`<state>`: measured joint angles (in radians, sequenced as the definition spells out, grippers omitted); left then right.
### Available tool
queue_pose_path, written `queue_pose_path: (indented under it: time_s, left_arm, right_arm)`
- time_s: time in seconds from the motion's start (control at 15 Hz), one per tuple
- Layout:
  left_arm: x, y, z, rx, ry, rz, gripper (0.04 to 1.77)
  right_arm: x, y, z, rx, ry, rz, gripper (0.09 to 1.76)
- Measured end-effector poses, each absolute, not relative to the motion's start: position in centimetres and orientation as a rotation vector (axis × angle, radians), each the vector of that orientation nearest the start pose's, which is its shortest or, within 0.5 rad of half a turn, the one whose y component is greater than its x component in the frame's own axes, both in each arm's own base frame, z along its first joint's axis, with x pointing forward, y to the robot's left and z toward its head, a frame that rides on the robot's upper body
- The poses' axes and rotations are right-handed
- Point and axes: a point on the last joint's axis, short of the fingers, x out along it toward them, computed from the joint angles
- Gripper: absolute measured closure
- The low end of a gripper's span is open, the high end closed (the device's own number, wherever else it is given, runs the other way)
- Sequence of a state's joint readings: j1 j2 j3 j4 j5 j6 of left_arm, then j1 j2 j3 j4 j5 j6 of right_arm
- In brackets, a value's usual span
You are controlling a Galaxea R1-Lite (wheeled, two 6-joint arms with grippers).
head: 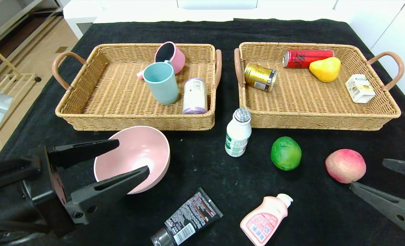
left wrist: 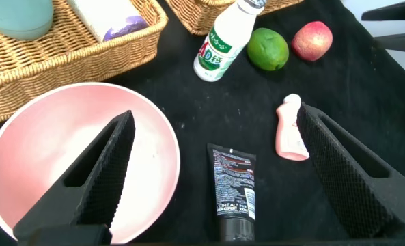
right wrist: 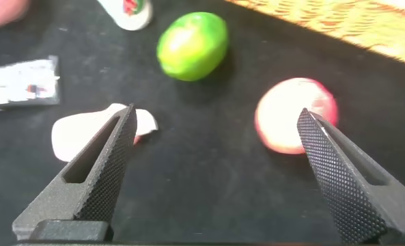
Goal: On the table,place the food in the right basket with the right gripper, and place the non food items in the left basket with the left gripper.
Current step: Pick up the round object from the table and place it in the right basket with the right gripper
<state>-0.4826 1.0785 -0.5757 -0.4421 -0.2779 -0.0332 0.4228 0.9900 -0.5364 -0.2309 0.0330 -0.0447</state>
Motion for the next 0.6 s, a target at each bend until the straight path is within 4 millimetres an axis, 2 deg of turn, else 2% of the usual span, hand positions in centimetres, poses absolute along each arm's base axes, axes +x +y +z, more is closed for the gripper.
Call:
queue_pose_path:
  time_s: [0.2,0.4,0.6]
  left_arm:
    - [12.9,-7.5,24.0,-0.024,0.081,-0.759,0.09]
    - [12.8,-7.4,24.0,-0.025,0.078,-0.759,0.09]
    - [12.8,-7.5,24.0,-0.025,0.079,-0.761,0.09]
  right_arm:
    - [11.6,4.8,21.9,-0.103,0.208,0.420,0.14]
    - [12.1,4.6,22.8,-0.055,0.204,0.345,0.14]
    - [12.1,4.2,23.3,-0.047,0.296,0.276,0.14]
